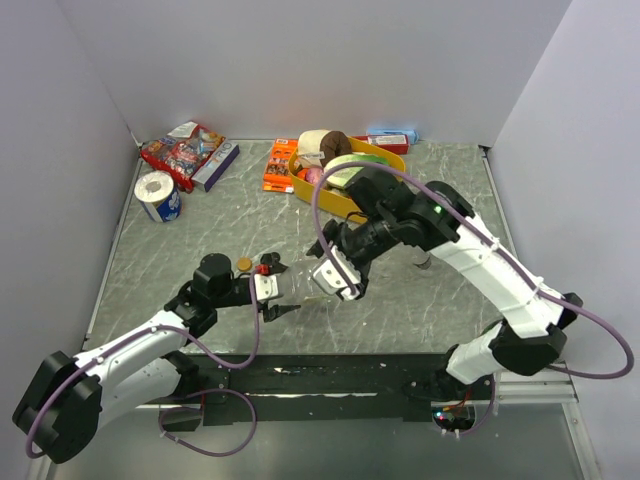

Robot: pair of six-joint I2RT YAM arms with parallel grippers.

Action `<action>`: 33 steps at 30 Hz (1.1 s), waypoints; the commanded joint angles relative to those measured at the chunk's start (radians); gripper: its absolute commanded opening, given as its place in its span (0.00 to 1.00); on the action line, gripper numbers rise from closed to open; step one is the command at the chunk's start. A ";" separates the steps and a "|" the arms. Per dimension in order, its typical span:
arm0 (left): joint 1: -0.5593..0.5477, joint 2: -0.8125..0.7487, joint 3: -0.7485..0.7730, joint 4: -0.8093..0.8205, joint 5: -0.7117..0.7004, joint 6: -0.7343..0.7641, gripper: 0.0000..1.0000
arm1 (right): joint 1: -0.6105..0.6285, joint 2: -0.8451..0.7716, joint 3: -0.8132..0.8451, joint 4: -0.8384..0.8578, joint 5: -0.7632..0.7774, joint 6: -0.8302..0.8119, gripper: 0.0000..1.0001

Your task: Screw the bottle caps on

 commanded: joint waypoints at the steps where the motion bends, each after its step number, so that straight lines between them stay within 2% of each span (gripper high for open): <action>1: 0.004 0.002 0.041 0.043 0.045 0.027 0.01 | 0.009 0.037 0.051 -0.222 0.009 -0.029 0.70; 20: 0.004 0.025 0.016 0.053 0.018 0.036 0.01 | 0.008 -0.075 -0.065 -0.211 0.042 -0.005 0.70; 33: 0.004 0.026 0.041 0.035 0.032 0.063 0.01 | 0.009 -0.017 -0.051 -0.221 0.049 -0.014 0.67</action>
